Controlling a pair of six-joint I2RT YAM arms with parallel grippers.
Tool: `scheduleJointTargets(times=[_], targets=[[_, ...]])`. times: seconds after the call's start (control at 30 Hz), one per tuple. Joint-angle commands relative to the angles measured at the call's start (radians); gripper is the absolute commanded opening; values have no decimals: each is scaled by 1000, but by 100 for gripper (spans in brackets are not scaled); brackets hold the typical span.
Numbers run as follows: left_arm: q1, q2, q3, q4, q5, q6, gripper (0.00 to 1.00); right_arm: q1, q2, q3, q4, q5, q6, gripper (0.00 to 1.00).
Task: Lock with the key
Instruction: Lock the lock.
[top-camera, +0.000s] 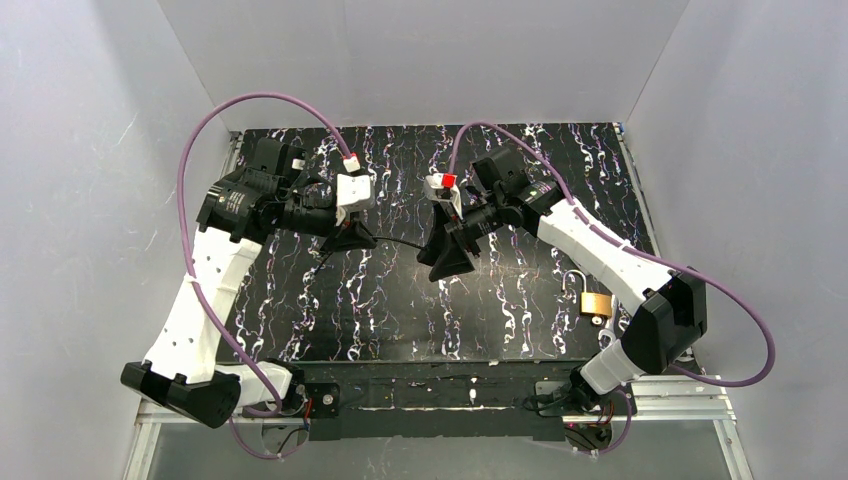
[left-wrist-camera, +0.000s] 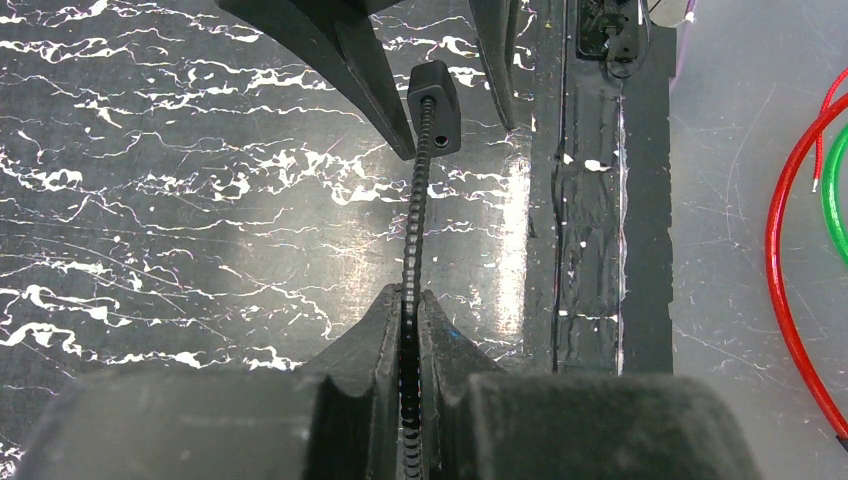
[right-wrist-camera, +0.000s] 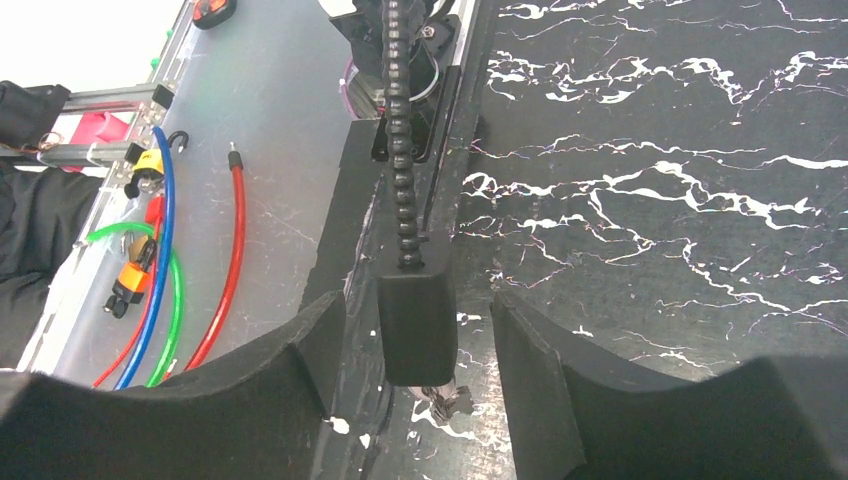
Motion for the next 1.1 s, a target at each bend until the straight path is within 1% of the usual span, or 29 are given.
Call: scheduleJointTargets(times=[0.0, 0.23, 0.47, 0.87, 1.0, 1.07], targets=[[-5, -9, -7, 10, 54, -6, 0, 4, -2, 10, 26, -28, 8, 63], [-4, -1, -5, 16, 57, -10, 0, 7, -1, 19, 28, -26, 10, 61], [-4, 2, -8, 21, 60, -16, 0, 7, 4, 23, 28, -20, 11, 56], [-11, 7, -21, 25, 61, -16, 0, 8, 10, 36, 36, -29, 19, 52], [-14, 11, -23, 27, 59, -21, 0, 8, 10, 35, 37, -27, 22, 44], [-15, 12, -26, 32, 58, -27, 0, 9, 8, 32, 43, -25, 24, 35]])
